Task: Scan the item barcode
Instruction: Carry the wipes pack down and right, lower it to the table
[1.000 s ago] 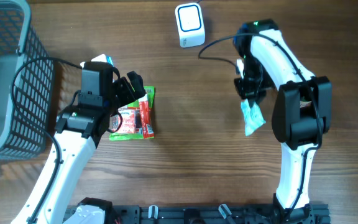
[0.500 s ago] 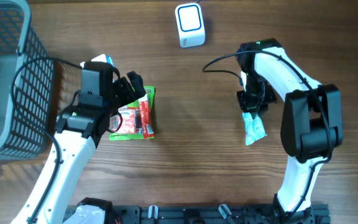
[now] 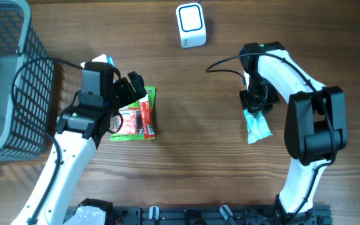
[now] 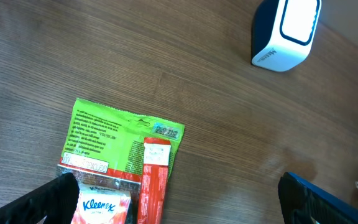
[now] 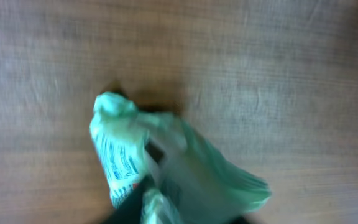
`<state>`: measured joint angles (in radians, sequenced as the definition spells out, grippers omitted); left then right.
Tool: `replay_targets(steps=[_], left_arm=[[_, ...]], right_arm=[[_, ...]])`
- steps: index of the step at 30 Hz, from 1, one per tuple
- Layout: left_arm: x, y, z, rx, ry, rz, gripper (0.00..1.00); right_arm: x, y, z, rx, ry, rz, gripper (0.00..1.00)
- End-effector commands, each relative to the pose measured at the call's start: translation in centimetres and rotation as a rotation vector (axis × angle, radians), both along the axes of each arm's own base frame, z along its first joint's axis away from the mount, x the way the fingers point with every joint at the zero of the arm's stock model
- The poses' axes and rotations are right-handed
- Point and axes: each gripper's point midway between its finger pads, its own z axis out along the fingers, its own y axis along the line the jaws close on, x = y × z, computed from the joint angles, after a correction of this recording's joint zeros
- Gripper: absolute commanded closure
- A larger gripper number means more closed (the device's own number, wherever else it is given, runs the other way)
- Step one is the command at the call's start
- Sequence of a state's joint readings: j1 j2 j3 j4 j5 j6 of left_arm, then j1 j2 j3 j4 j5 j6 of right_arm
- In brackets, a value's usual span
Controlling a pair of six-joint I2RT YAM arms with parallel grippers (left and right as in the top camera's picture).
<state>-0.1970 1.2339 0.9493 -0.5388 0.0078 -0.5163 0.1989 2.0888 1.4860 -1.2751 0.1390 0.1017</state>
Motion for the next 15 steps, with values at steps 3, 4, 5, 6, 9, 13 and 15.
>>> replay_targets(steps=[3,4,5,6,9,13,15], left_arm=[[0.1,0.3,0.1,0.016,-0.007,-0.001,0.00],[0.1,0.3,0.1,0.016,-0.007,-0.001,0.00],[0.1,0.3,0.1,0.016,-0.008,-0.001,0.00],[0.1,0.3,0.1,0.016,-0.007,-0.001,0.00],[0.1,0.3,0.1,0.016,-0.007,-0.001,0.00],[0.1,0.3,0.1,0.016,-0.008,-0.001,0.00],[0.1,0.3,0.1,0.016,-0.007,-0.001,0.00]], right_arm=[[0.5,-1.0,-0.5,-0.045,-0.015,0.000,0.39],[0.8,-0.9,-0.2,-0.044,-0.026,-0.006,0.39],[1.1,-0.9,0.1,-0.046,-0.035,-0.015,0.39],[1.7,-0.7,0.9,-0.044,-0.061,-0.025,0.37],[3.8,-0.4,3.5,-0.023,-0.165,-0.028,0.29],[5.4,0.0,7.2,0.005,-0.282,-0.028,0.26],[5.0,0.9,8.5,0.069,-0.297,-0.017,0.32]])
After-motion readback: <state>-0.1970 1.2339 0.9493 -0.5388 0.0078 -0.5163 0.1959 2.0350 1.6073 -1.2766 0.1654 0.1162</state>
